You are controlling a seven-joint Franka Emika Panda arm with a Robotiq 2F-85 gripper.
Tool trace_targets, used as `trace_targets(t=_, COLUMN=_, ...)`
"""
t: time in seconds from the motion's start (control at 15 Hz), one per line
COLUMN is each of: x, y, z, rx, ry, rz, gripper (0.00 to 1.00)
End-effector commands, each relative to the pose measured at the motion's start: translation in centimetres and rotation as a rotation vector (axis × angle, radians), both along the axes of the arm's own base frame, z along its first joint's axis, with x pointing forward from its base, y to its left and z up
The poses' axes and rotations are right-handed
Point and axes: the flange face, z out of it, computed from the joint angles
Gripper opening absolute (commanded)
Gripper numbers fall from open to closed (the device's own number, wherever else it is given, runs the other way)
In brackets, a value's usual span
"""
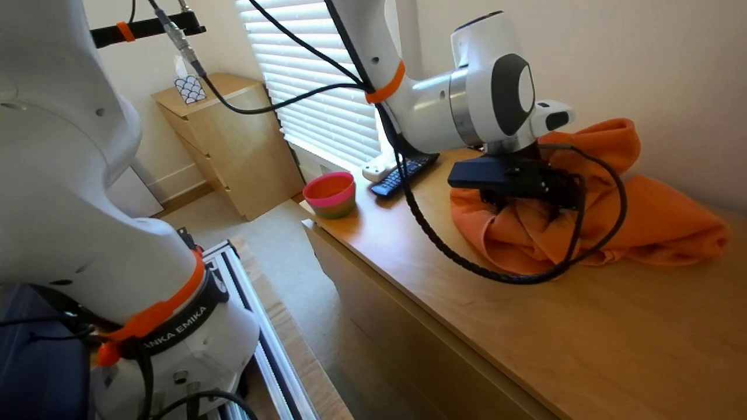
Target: Fold the orange towel from left to right three times, slide the orange towel a little to the right
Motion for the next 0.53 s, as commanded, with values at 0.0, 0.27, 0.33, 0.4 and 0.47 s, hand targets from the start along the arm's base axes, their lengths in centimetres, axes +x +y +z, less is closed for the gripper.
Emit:
trace_targets(t=0.0, x=3.0, y=-3.5, z=-2.7, rx=-0.167, ry=-0.033, rz=-0.095, gripper=1.0)
trace_targets(t=0.27, x=3.7, y=-10.1, z=-2.7, rx=-0.315, ry=-0.078, rz=-0.238, gripper=1.0)
trace_targets(t=0.33, x=3.4, y=-11.5, z=-2.7, rx=-0.348, ry=-0.077, rz=-0.279, gripper=1.0)
trace_targets(t=0.4, x=2.8, y=-12.4, z=-3.1, rx=-0.384, ry=-0.066, rz=-0.316, gripper=1.0)
trace_targets(t=0.47, x=2.1, y=-13.1, z=-3.2, rx=-0.421, ry=-0.049, rz=-0.35, gripper=1.0)
